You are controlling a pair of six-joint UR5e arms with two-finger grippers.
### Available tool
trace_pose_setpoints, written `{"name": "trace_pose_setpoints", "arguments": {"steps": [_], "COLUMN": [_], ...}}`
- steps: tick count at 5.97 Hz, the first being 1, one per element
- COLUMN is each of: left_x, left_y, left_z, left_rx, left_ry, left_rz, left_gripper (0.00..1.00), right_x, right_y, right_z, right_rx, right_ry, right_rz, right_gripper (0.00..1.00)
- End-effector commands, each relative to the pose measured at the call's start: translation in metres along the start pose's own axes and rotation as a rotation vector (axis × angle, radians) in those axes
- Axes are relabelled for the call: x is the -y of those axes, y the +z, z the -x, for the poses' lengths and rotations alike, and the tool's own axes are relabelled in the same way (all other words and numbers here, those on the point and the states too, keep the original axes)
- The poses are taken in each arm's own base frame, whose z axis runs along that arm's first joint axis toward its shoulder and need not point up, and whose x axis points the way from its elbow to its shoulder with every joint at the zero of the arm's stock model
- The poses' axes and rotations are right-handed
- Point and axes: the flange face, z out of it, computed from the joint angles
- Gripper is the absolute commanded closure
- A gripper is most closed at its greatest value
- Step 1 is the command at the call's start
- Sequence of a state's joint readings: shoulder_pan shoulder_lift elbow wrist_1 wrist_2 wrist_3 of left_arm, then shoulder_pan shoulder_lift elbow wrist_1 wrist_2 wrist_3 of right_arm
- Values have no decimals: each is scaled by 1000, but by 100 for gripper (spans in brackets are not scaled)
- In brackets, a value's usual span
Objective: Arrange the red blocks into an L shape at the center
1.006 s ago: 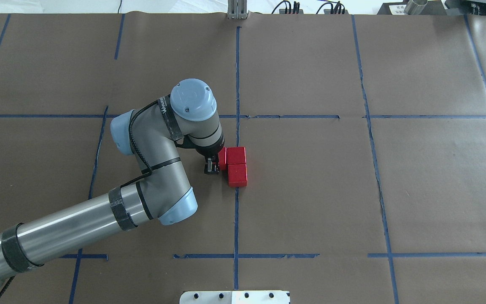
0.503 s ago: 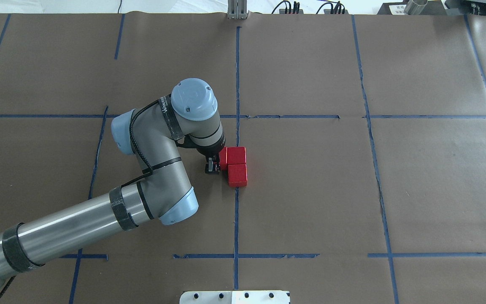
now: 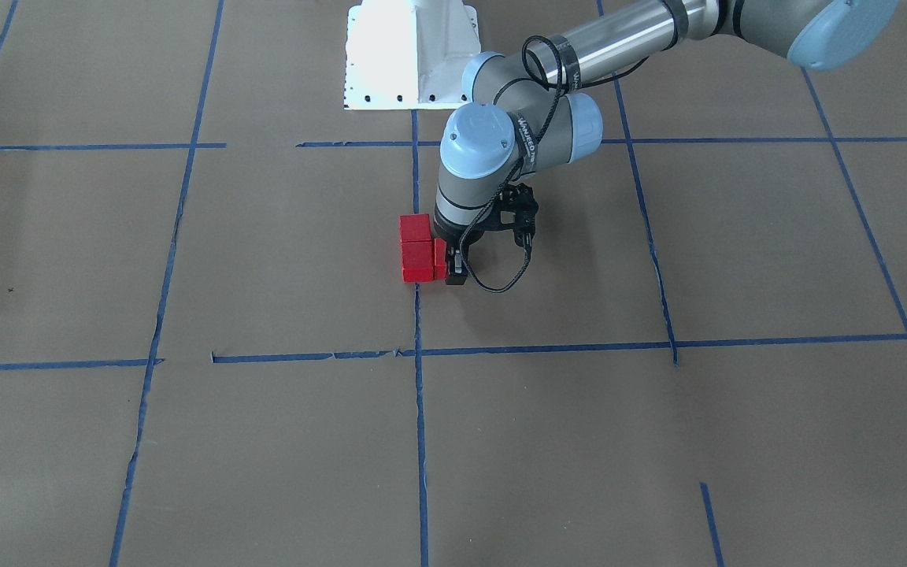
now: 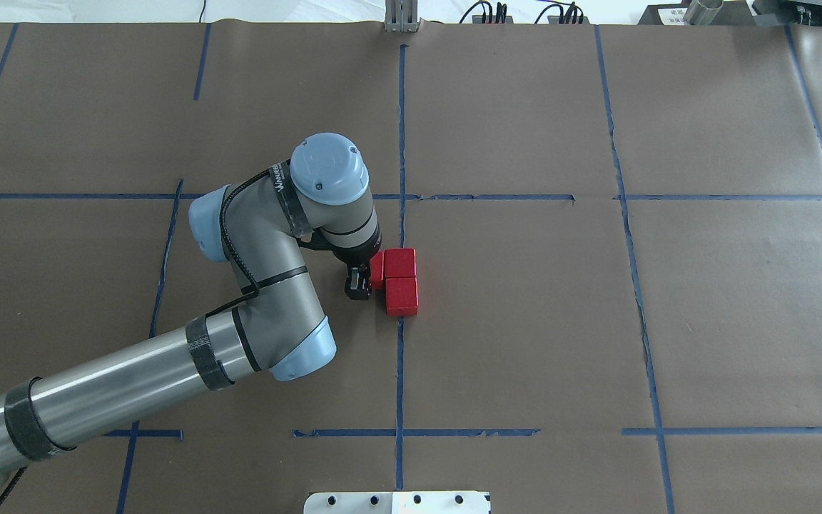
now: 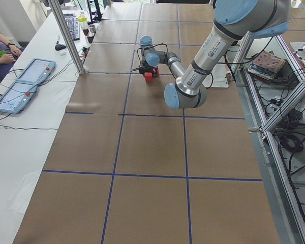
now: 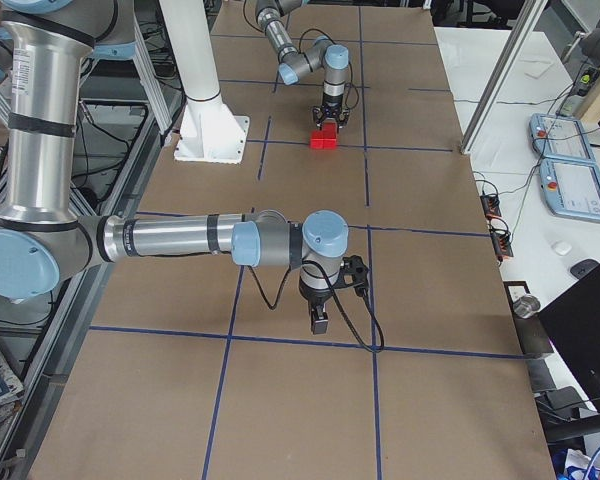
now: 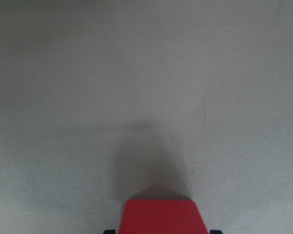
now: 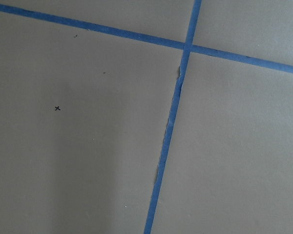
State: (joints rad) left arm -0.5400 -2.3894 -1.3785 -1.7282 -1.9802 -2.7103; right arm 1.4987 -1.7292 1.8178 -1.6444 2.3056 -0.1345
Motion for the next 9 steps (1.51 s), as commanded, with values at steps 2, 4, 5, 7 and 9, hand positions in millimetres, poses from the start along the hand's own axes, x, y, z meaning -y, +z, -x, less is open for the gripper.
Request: {"name": "trace_pose_setpoints", "arguments": {"steps": [2,4,5,7,9], "left_x": [-4,16,56,141,257], "left_y": [-39,-120,-145,-164,-170], "left_z": [1,42,51,27,0], "left_rx": [-4,-23,-59,-89,-25], "left_ry": [26,329,478,857,1145], "left_rz": [31,79,76,10,-14], "left_gripper": [0,0,0,0,0], "right_x": [1,0,-1,-4,-6], "right_y": [-1,0,1,3,3], "right_z": [0,0,-1,-3,-2], "right_rx": [0,0,0,1,3], "right_ry": [1,7,12,18,14], "right_rz": [-1,0,3,9,7], "right_gripper": [0,0,0,0,0]}}
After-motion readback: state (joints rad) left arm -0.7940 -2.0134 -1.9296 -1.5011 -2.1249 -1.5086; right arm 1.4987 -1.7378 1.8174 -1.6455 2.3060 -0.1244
